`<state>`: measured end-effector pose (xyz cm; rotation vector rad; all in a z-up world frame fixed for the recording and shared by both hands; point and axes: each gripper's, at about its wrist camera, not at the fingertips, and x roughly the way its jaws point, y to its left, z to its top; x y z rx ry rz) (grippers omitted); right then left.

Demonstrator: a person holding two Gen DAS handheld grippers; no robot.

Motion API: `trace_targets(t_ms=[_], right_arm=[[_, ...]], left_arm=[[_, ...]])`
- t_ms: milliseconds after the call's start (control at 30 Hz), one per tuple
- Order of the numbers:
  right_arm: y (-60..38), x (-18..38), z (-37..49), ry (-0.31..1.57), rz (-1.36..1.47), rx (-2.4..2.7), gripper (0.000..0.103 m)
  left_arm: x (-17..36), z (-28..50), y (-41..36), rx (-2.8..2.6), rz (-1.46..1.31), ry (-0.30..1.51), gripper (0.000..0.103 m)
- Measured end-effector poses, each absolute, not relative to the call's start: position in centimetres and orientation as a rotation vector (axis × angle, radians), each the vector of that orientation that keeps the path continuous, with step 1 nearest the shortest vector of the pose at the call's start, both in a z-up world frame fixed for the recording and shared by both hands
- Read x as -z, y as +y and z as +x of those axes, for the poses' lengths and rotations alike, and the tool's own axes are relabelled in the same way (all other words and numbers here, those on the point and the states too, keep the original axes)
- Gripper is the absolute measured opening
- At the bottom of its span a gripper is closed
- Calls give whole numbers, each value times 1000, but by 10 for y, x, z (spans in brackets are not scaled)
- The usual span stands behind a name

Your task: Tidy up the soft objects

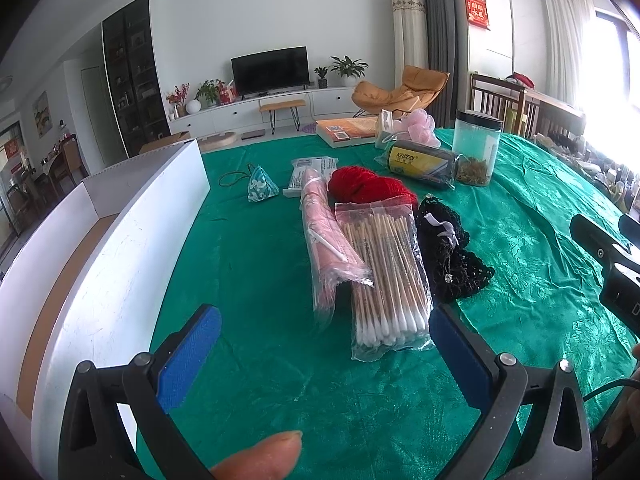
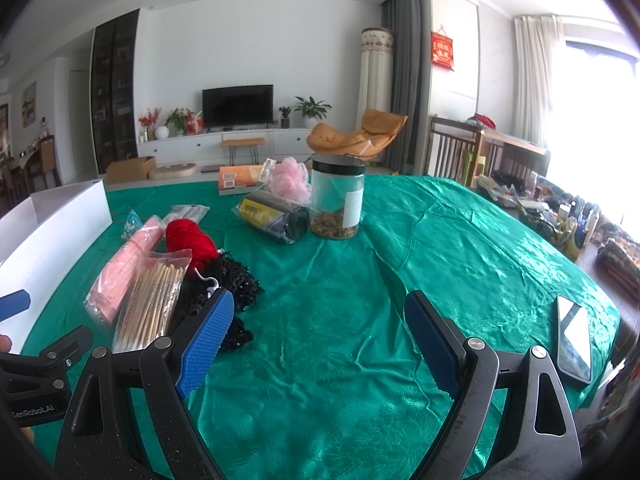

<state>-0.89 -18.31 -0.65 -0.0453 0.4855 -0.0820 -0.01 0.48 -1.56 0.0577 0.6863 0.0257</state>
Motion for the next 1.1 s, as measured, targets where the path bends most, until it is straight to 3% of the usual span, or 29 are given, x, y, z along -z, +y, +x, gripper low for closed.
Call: trace_targets(t_ms=[1100], right_arm=[[-182, 9, -6, 495, -45, 85, 89]], left_arm=[[24, 1, 7, -44, 75, 737, 103]])
